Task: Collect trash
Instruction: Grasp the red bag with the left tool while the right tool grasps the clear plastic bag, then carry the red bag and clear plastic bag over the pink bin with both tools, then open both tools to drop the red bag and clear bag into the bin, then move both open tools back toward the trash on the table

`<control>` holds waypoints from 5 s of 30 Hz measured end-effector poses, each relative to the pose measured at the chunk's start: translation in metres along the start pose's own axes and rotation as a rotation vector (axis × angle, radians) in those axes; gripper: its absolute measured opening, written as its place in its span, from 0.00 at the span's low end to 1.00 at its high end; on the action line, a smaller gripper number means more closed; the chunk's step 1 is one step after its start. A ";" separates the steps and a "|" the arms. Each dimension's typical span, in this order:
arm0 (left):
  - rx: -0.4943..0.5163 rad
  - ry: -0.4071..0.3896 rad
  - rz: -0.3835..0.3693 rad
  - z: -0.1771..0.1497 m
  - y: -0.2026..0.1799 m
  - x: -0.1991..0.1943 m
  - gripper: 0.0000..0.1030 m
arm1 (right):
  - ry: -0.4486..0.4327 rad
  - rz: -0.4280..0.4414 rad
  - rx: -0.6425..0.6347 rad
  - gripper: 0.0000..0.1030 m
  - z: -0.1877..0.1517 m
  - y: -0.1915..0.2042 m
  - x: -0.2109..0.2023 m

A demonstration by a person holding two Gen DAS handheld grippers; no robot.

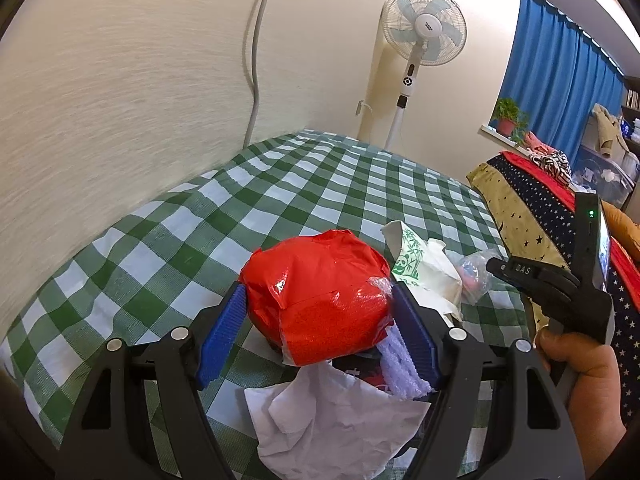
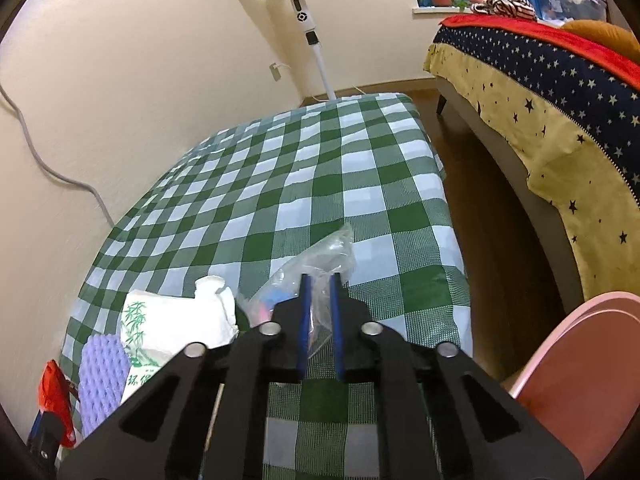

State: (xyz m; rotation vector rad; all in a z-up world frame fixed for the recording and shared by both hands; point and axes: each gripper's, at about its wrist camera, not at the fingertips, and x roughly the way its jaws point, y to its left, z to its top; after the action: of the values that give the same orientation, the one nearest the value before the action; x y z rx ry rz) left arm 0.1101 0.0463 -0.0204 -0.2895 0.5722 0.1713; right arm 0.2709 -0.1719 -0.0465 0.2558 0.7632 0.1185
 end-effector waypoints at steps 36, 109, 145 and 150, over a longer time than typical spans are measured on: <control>0.124 -0.039 -0.090 -0.003 -0.031 -0.045 0.69 | -0.130 -0.017 -0.166 0.03 -0.029 0.013 -0.196; 0.395 0.087 -0.520 -0.081 -0.196 -0.035 0.69 | -0.248 -0.357 0.086 0.04 -0.050 -0.124 -0.261; 0.372 0.035 -0.525 -0.061 -0.167 -0.055 0.70 | -0.275 -0.374 0.076 0.37 -0.053 -0.120 -0.260; 0.351 -0.015 -0.481 -0.049 -0.141 -0.068 0.70 | -0.278 -0.330 0.039 0.37 -0.057 -0.104 -0.259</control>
State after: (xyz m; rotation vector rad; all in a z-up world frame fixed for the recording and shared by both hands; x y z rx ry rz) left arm 0.0628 -0.1076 0.0093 -0.0777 0.4927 -0.3884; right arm 0.0467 -0.3127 0.0584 0.1757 0.5228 -0.2405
